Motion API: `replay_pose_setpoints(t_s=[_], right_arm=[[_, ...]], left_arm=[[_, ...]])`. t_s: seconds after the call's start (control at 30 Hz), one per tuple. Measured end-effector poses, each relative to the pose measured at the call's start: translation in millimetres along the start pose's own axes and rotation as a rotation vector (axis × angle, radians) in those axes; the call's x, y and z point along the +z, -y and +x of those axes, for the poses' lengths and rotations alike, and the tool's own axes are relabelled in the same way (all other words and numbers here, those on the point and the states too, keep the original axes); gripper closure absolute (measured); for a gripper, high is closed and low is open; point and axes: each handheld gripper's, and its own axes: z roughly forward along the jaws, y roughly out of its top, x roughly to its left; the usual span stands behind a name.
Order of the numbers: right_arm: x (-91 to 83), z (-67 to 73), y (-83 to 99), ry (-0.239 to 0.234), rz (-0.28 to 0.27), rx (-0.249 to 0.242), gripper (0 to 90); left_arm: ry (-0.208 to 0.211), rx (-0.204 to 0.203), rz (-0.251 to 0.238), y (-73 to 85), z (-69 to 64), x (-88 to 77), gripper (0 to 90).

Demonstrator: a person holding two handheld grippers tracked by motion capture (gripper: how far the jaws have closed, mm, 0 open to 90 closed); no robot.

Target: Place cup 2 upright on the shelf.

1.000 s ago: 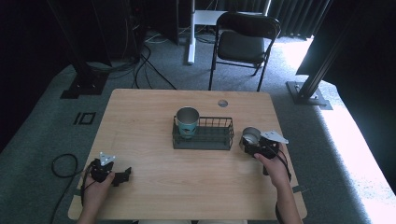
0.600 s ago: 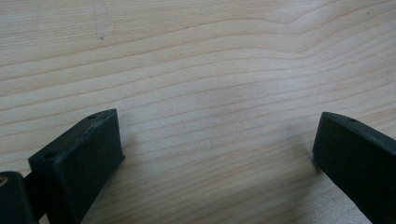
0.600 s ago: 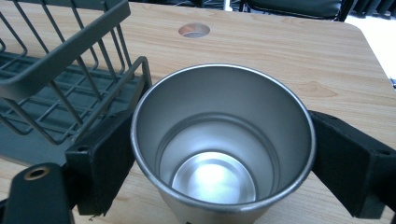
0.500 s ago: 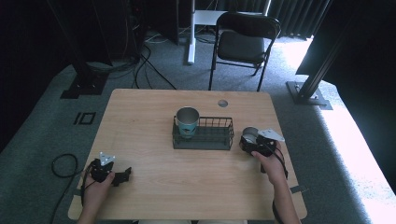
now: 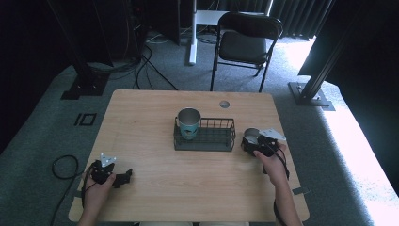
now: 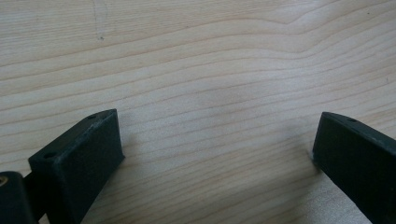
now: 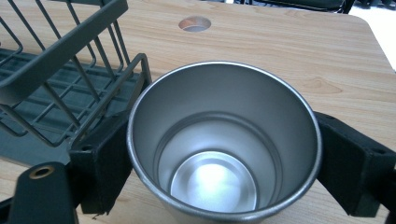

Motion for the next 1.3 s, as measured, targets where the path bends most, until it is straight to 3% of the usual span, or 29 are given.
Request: replay_pose_setpoints(t_s=[0.3, 0.87, 1.3], right_arm=[[-8.3, -2.8, -10.6, -0.009, -0.012, 0.007, 13.1], [-35.1, -10.6, -51.1, -0.029, -0.065, -0.007, 13.2], [-47.9, 4.0, -85.5, -0.061, -0.11, -0.039, 13.3]], left_arm=[[0.0, 0.0, 0.0, 0.0, 0.0, 0.0, 2.3], [0.0, 0.0, 0.0, 0.0, 0.0, 0.0, 2.3], [-0.001, 0.001, 0.001, 0.0, 0.0, 0.0, 2.3]])
